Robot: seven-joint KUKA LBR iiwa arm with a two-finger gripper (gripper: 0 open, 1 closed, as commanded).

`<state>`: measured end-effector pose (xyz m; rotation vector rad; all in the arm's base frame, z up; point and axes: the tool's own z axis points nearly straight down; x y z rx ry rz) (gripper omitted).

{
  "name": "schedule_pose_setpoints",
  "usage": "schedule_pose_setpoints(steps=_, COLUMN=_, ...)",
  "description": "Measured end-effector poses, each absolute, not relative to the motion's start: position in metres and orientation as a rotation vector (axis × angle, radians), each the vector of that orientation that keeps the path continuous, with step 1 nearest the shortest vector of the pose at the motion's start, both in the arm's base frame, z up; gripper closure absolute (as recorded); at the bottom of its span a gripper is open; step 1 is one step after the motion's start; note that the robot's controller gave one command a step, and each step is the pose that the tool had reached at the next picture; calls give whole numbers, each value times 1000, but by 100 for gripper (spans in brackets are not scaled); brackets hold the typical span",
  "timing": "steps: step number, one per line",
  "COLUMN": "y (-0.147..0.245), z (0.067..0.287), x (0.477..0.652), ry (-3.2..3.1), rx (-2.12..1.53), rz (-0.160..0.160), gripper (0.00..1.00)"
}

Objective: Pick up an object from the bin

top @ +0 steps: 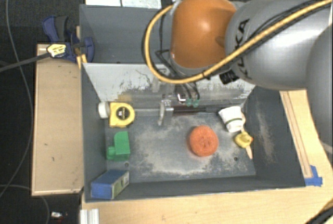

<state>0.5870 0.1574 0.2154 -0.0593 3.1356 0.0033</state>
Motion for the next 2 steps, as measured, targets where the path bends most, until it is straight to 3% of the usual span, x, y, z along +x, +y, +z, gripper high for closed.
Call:
schedule_pose_setpoints(steps=1, y=105, z=177, x=569, ry=3133, rx=-182, rz=3, gripper=0)
schedule_pose_setpoints(steps=2, y=84, z=215, x=564, ry=3118, rx=-219, rz=8, gripper=0)
